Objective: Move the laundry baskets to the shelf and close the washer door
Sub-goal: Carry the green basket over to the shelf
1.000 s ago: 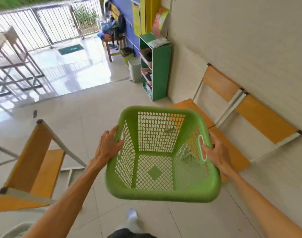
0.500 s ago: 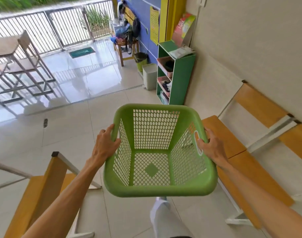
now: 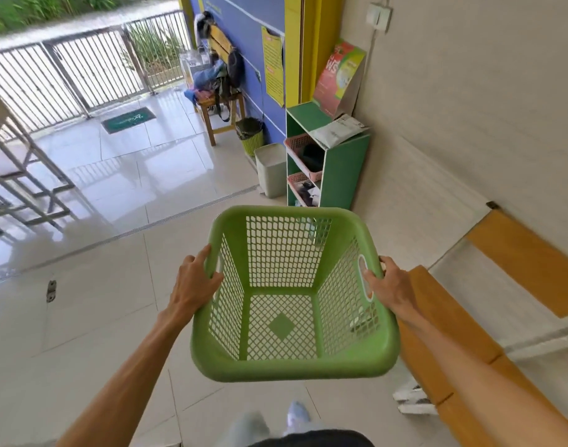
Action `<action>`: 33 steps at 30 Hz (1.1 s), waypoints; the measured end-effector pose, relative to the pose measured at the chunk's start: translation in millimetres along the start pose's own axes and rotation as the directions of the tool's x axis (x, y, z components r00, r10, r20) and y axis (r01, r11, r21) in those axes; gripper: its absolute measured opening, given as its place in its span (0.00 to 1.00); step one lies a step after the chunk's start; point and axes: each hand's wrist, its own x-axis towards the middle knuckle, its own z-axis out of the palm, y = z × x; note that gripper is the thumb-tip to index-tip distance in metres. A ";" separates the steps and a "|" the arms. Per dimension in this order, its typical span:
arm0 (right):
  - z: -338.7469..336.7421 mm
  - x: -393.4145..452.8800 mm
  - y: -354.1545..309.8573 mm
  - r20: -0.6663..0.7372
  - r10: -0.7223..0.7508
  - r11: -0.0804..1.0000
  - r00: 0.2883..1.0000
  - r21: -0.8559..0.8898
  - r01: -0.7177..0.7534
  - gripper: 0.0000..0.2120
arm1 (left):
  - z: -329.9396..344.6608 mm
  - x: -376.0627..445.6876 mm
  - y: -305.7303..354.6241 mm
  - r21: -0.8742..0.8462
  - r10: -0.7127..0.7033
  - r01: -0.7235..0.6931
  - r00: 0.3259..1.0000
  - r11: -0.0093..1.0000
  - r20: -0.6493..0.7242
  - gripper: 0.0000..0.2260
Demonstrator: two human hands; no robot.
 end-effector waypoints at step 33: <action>85.2 285.8 136.4 0.127 0.880 0.389 0.457 0.359 -0.849 0.14 | 407.4 543.3 200.5 -0.003 0.415 -0.763 0.347 0.646 0.841 0.42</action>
